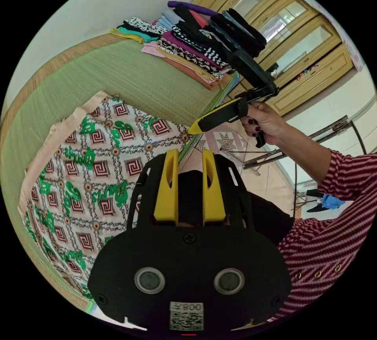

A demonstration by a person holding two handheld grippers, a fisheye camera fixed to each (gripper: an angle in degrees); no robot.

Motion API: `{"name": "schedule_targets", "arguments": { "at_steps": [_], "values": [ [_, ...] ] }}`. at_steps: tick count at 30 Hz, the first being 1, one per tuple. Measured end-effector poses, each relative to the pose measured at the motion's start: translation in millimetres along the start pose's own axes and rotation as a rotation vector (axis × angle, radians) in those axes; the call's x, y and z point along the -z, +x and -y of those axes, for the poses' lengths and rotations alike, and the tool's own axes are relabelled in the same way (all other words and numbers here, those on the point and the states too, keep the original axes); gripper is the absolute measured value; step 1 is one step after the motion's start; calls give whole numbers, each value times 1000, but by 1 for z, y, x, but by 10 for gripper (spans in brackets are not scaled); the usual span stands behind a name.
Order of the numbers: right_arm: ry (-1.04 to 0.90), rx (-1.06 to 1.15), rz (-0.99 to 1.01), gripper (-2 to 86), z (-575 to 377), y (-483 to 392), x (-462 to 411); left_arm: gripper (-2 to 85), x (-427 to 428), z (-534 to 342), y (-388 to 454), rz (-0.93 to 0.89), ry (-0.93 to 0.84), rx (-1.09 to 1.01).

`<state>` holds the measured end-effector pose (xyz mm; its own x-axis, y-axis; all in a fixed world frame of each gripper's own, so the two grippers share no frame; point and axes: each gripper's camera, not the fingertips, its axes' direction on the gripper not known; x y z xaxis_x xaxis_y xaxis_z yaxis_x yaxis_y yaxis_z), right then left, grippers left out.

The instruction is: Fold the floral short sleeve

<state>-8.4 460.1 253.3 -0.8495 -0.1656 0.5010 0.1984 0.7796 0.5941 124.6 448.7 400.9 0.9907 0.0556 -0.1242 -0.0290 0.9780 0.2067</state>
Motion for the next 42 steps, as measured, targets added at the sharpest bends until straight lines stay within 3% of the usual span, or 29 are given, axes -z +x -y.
{"name": "schedule_targets", "arguments": {
  "at_steps": [10, 17, 23, 30, 42],
  "values": [
    [-28, 10, 23, 5, 4, 9, -19, 34, -80, 74, 55, 217, -135, -84],
    [-4, -1, 70, 12, 3, 25, -25, 9, -100, 99, 58, 140, -90, 6],
    [125, -90, 99, 60, 10, 59, -20, 7, -116, 121, 65, 101, -68, 31],
    [93, -175, 81, 109, 72, 90, -54, 6, -132, 144, 70, 76, -60, 46],
    [96, -232, 91, 109, 161, 119, -85, 6, -150, 180, 68, 5, -34, 77]
  ]
}}
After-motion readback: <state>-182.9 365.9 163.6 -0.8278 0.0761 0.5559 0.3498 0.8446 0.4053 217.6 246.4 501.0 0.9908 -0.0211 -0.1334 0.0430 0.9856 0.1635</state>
